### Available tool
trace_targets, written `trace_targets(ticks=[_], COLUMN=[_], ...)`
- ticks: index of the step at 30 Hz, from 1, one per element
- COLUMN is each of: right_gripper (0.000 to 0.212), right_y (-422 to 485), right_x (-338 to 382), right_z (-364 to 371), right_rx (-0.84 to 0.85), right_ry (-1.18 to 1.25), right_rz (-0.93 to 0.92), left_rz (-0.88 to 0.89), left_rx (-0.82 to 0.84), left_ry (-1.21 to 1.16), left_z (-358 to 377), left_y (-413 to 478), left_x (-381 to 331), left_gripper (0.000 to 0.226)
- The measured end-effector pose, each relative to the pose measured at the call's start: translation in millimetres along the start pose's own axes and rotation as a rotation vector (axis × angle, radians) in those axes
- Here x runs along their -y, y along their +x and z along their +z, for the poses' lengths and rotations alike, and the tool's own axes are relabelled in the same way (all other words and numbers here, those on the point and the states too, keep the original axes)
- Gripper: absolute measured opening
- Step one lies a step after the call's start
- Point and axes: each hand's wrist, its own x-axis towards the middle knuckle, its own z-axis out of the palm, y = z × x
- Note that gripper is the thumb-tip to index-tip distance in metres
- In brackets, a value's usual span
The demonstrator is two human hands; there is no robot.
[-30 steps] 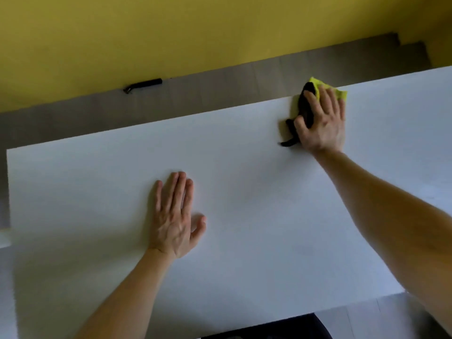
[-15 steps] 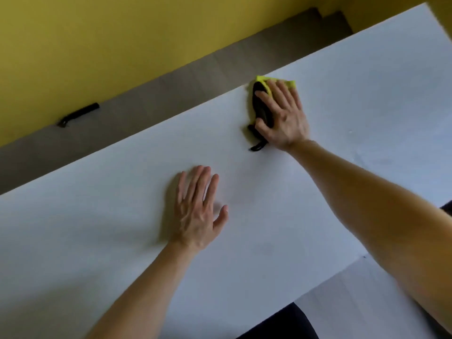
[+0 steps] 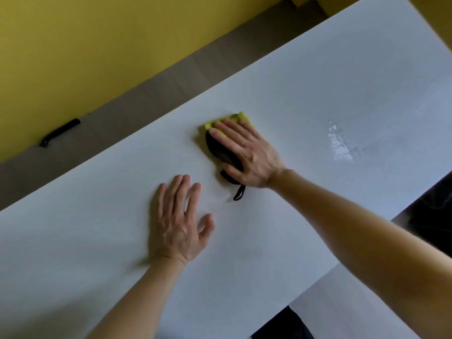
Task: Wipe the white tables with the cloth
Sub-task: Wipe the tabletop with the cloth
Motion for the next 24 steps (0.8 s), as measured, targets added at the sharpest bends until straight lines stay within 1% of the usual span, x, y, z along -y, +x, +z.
trace_targets(ticks=[1,3,4,5,6,8,9,11,12,13,14,15,17,19,20,21,22,23,24], right_gripper=[0.088,0.09,0.09,0.09,0.089,0.088,0.086,0.078,0.074,0.071,0.07,0.07,0.071,0.074,0.077,0.079,0.081,0.083,0.085], right_y=[1.1,-1.5,-3.6,-2.8,-0.5,-3.4,-11.3,-35.2,-45.6,-53.0,-59.1,-64.0,-75.1,-90.4,-94.5,-94.4,-92.9,-93.9,-98.5], right_x=[-30.2,-83.2,-97.9,-100.9,-92.2,-42.4,-5.1,64.1,82.5,84.6,71.4,50.6,-2.9,-52.9,-64.3,-62.2,-45.2,-15.1,25.4], right_z=[-8.6,-27.5,-32.2,-31.7,-27.5,-13.9,-2.8,18.5,22.8,24.0,22.3,16.8,0.1,-16.9,-22.7,-23.2,-18.7,-11.3,-0.6], right_rx=[-0.044,-0.105,-0.123,-0.148,-0.162,-0.19,-0.179,-0.08,-0.032,-0.002,0.017,0.011,-0.045,-0.111,-0.148,-0.186,-0.23,-0.269,-0.268], right_ry=[-0.013,-0.044,-0.059,-0.063,-0.048,-0.012,-0.005,0.026,0.036,0.04,0.033,0.015,-0.015,-0.057,-0.084,-0.083,-0.047,-0.011,0.013], right_rz=[0.096,0.387,0.498,0.56,0.58,0.527,0.44,0.17,0.048,-0.025,-0.057,-0.046,0.099,0.356,0.475,0.57,0.646,0.704,0.706], left_rz=[-0.002,0.014,0.025,0.039,0.057,0.085,0.086,0.07,0.06,0.053,0.049,0.051,0.057,0.059,0.055,0.048,0.048,0.054,0.06], left_rx=[-0.003,-0.003,0.0,0.006,0.016,0.033,0.033,0.024,0.017,0.011,0.012,0.018,0.022,0.019,0.015,0.012,0.015,0.015,0.011], left_ry=[0.005,0.019,0.027,0.038,0.051,0.063,0.063,0.049,0.039,0.033,0.037,0.045,0.048,0.055,0.059,0.062,0.062,0.055,0.051], left_z=[-0.6,-1.9,-2.7,-3.2,-3.9,-5.1,-4.1,-2.4,-1.1,-0.5,-1.1,-2.3,-4.7,-4.8,-3.8,-3.1,-3.5,-4.5,-5.3], left_y=[0.0,0.1,0.1,0.5,1.0,0.0,-0.1,0.0,0.1,-0.3,-0.6,-0.3,1.8,2.3,2.0,2.2,1.7,1.0,0.5], left_x=[0.1,-0.6,-1.0,-0.7,0.1,-0.1,-0.1,-0.4,0.1,0.4,0.0,-0.4,-0.1,-0.4,-0.5,0.2,0.2,-0.6,-0.8], left_gripper=[0.071,0.073,0.073,0.074,0.075,0.073,0.072,0.067,0.063,0.06,0.058,0.058,0.062,0.064,0.064,0.064,0.065,0.066,0.066])
